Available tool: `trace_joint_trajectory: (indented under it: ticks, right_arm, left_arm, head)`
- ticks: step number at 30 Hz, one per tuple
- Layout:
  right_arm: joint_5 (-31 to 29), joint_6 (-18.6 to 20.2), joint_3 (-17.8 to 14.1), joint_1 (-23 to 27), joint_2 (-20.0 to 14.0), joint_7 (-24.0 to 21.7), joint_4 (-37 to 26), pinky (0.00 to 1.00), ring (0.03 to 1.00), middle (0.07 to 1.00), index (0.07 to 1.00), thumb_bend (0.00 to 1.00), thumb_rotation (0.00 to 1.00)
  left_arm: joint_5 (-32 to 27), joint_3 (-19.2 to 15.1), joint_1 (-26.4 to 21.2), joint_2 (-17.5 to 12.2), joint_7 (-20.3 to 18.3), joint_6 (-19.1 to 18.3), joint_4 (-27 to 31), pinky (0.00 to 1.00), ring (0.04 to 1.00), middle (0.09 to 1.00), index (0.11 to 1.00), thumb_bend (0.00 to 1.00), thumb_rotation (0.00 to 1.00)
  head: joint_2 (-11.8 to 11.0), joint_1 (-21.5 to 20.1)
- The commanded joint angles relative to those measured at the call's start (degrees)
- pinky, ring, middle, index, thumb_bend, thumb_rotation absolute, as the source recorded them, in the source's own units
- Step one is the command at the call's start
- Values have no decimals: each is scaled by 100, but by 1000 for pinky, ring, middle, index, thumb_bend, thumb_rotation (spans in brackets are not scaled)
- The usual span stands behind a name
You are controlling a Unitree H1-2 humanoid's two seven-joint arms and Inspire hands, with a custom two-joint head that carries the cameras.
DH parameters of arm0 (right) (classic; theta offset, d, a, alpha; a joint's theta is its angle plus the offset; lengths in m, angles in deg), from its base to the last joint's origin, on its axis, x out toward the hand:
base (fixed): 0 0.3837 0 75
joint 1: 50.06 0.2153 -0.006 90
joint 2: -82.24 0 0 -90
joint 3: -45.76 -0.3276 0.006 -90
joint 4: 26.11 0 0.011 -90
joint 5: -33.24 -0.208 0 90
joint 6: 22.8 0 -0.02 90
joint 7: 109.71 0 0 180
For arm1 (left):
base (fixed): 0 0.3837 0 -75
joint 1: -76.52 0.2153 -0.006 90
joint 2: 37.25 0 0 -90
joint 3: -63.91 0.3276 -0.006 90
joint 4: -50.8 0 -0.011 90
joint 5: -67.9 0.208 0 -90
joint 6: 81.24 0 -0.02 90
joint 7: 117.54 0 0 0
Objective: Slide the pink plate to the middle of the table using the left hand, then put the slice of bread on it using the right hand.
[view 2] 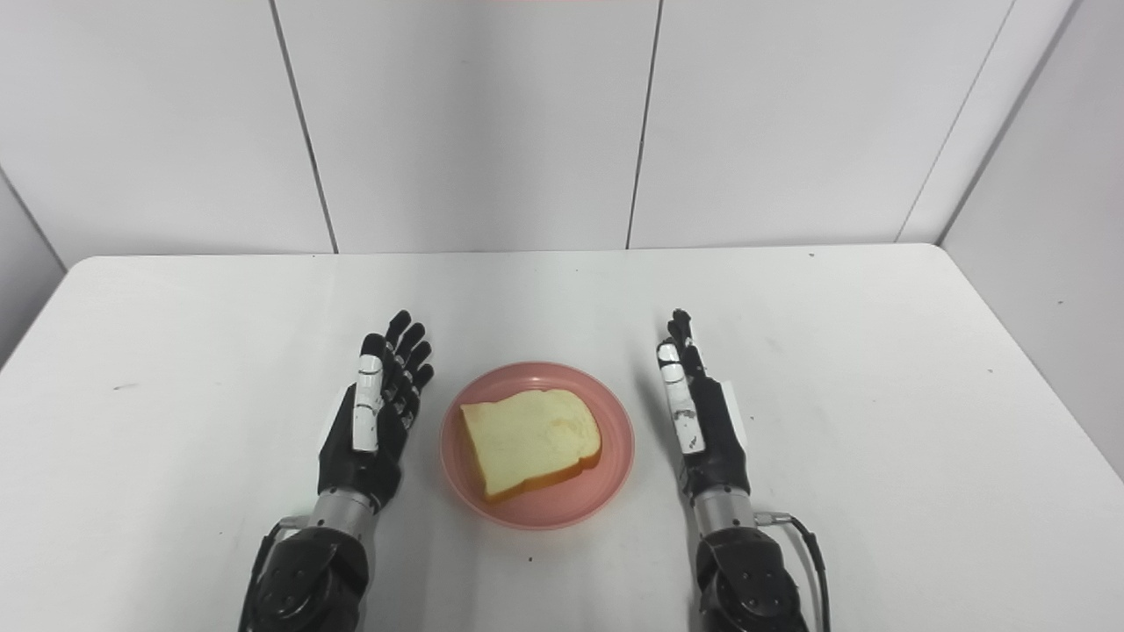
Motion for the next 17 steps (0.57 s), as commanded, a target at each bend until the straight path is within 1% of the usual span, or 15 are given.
trace_joint_trajectory:
  ticks: [1,5,6,8,9,12,17]
  right_arm:
    - [-60,-254,59,67,45,-24,-262,1000,1000,1000,1000,607,964]
    - [-136,-262,129,19,14,-83,-311,1000,1000,1000,1000,571,968]
    - [-146,-265,138,5,2,-89,-311,1000,1000,1000,1000,566,972]
    - [-177,-272,146,-14,-11,-88,-304,1000,1000,1000,1000,571,967]
    - [-228,-260,143,-24,-7,-97,-313,1000,1000,1000,1000,572,967]
    - [-295,-215,156,-51,-8,-107,-368,1000,1000,1000,1000,559,968]
    - [-291,-276,190,-53,-28,-115,-325,1000,1000,1000,1000,543,971]
  left_arm:
    - [-17,-6,-121,-37,-86,52,80,1000,1000,994,965,697,1000]
    - [-26,-14,-137,-66,-109,8,95,1000,1000,996,968,702,1000]
    - [-24,-15,-141,-61,-103,-1,95,1000,1000,996,968,701,1000]
    - [-11,-14,-146,-50,-89,5,85,1000,1000,996,973,684,1000]
    - [31,-5,-150,-46,-68,51,50,1000,1000,996,974,683,1000]
    - [109,7,-155,-37,-25,159,-28,1000,1000,998,977,682,1000]
    - [122,6,-151,-39,-7,229,-113,1000,1000,999,976,689,1000]
  head:
    - [16,71]
    - [30,200]
    - [24,317]
    - [18,365]
    - [3,467]
    - [-17,518]
    - [-168,545]
